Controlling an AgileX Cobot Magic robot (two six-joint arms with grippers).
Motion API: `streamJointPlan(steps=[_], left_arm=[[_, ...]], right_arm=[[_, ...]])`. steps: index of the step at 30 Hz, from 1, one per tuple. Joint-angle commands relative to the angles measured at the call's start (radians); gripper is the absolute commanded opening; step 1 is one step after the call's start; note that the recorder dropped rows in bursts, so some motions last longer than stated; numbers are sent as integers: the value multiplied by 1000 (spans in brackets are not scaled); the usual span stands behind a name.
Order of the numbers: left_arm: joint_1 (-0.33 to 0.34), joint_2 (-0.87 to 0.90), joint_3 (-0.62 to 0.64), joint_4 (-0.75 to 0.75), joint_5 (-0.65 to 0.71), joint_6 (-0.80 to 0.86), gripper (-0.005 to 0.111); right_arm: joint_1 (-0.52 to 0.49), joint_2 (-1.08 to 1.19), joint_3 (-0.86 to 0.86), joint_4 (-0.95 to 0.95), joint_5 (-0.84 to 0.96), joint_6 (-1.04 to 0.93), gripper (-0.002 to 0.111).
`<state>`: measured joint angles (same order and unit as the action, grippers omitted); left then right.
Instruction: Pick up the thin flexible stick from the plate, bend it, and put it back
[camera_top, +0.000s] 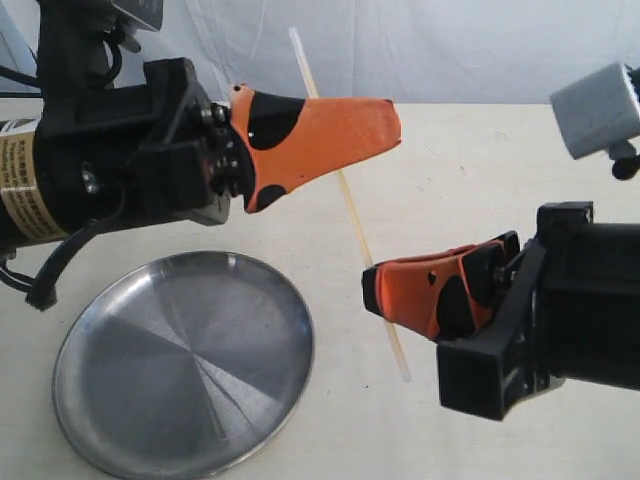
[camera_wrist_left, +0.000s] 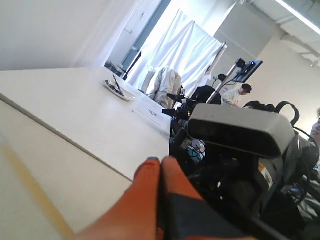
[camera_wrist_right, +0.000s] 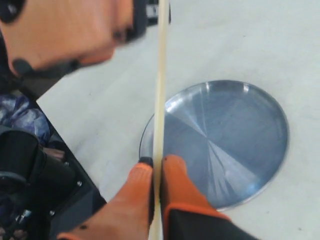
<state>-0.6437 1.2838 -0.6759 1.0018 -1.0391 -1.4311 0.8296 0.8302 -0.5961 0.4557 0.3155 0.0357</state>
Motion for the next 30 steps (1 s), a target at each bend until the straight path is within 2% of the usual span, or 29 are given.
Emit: streamJointPlan(steps=[1,4,7,11,16,18,23,26,30], left_arm=[[-7,3,-1,-45,7,23,0],[-7,3,-1,-31,9,21,0],[-7,3,-1,-31,-15,11,6],[-7,3,-1,-26,-43,-6,24],[-7,3,-1,4,-28,-49,51],[-7,3,-1,25,-8,-84,58],[-7,1,-1,147,18,-131,59],[-7,1,-1,162,28,-156,59],[-7,1,-1,141,127,-156,59]], right_arm=[[-2,-5,-9,-14,26,-12,-1],[-2,-7,-9,-10,17,-14,-1],[-2,-17,-9,-10,-9,-14,-1],[-2,-24,-9,-52,-51,-12,-1],[-4,-42,-9,-127,-56,35,-1],[-4,-47,-9,-177,-56,70,-1],[-4,-66,-9,-397,-36,262,-1],[-4,-91,-9,-586,22,435,-1],[-4,-128,-9,-619,30,462,-1]])
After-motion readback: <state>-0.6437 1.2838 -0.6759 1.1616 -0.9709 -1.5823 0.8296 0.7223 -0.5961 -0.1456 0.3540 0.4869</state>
